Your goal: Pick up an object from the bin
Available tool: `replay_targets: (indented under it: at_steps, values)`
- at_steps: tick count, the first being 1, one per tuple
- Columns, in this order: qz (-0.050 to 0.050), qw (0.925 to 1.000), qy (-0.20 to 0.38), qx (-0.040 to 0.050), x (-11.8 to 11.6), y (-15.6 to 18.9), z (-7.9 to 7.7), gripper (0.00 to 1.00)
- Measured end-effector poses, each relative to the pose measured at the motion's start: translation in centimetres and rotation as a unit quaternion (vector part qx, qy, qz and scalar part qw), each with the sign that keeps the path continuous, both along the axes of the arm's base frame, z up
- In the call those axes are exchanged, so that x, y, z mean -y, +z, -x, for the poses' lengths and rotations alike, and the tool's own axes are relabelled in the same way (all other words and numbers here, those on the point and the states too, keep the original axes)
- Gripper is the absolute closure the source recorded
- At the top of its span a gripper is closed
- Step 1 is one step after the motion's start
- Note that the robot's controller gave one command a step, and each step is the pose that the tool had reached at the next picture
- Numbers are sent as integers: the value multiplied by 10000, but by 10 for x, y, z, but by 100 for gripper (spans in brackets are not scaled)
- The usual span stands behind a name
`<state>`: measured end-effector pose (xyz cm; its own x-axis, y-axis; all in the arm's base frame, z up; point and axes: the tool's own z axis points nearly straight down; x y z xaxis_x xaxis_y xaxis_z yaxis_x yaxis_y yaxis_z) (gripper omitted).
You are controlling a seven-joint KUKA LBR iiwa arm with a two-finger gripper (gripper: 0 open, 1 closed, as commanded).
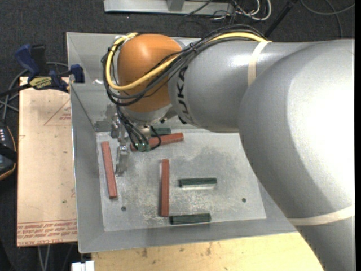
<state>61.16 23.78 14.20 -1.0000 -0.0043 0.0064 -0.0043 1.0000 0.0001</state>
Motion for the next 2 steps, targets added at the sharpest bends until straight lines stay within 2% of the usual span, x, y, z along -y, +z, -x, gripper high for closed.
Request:
replay_targets:
  at_steps: [1,2]
  values:
    - [8,9977,684,15,69,-76,-30,0]
    - [-5,10000,-56,38,109,-72,-42,0]
